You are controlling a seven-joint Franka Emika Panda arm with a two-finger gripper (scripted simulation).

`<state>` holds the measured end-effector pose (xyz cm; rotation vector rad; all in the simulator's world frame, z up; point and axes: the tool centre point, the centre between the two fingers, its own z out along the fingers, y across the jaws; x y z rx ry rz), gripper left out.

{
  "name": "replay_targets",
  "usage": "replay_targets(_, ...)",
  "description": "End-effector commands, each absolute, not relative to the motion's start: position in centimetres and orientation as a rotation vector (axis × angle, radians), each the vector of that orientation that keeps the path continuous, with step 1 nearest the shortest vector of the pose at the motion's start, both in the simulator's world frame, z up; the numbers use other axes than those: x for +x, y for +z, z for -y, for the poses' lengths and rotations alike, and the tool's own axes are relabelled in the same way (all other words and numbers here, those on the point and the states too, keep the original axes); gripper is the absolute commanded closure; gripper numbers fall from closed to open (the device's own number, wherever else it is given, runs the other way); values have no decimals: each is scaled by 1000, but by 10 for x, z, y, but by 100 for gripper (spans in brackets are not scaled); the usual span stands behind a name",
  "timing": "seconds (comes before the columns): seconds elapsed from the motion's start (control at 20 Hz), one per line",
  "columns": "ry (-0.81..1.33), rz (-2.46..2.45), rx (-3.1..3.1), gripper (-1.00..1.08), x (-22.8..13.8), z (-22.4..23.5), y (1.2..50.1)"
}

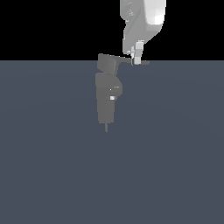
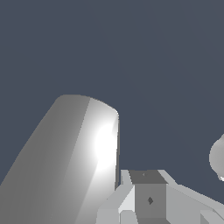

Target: Turn on the faucet by rotating a designated handle.

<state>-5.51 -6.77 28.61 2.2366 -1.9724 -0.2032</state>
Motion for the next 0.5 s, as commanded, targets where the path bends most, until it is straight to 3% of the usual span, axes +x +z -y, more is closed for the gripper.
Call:
replay_targets(0.0,-195,2001,2215,108,-50,86,287)
replay_targets(0.45,-195,2007,2211,108,-36,102,285)
